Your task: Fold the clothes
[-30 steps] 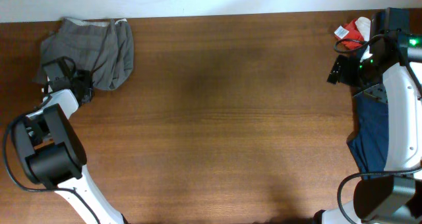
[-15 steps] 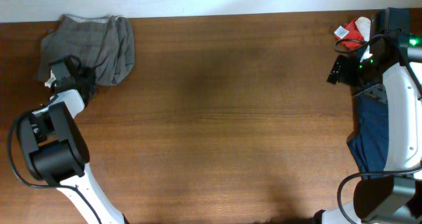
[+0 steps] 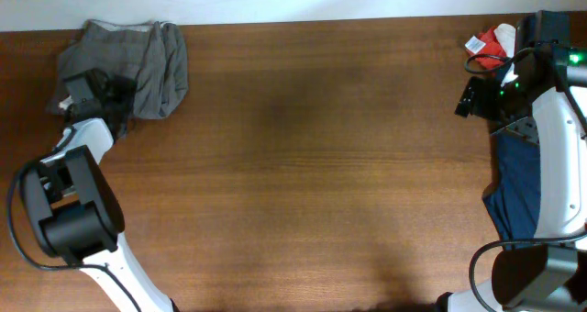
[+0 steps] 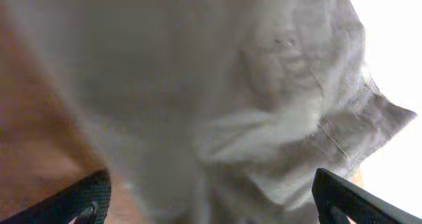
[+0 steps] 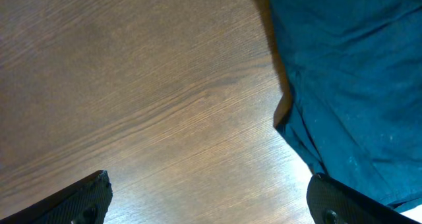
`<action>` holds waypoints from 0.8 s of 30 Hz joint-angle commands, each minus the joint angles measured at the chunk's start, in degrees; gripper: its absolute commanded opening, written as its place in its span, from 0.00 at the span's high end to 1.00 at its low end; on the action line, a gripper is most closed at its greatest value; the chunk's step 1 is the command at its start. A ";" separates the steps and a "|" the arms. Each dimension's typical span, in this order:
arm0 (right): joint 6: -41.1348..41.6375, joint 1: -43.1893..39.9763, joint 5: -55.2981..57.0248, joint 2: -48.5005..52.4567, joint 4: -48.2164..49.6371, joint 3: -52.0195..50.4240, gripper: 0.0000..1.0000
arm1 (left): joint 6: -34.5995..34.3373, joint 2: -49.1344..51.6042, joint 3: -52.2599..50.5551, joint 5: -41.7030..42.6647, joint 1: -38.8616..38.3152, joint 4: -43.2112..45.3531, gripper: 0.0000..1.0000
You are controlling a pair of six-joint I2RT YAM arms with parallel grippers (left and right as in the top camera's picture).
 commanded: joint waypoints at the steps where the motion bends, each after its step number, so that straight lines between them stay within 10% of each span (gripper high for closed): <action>1: 0.09 -0.22 0.11 0.04 -0.17 -0.11 0.02 | 2.51 4.46 -4.46 -2.05 2.38 -6.54 0.01; 6: 0.09 -0.22 0.11 0.04 -0.20 -0.11 0.02 | 4.68 -3.41 -4.46 -2.05 2.38 -9.22 0.04; 7: 0.11 -0.22 0.11 0.04 -0.20 -0.11 0.02 | 4.90 -5.57 -4.46 -2.05 2.38 -9.25 0.17; 10: 0.09 -0.22 0.11 0.04 -0.20 -0.11 0.02 | 5.27 -11.21 -4.46 -2.08 2.38 -8.90 0.99; 24: 0.09 -0.22 0.11 0.04 -0.20 -0.11 0.02 | 25.81 -6.93 -4.48 -3.63 -0.52 5.40 0.99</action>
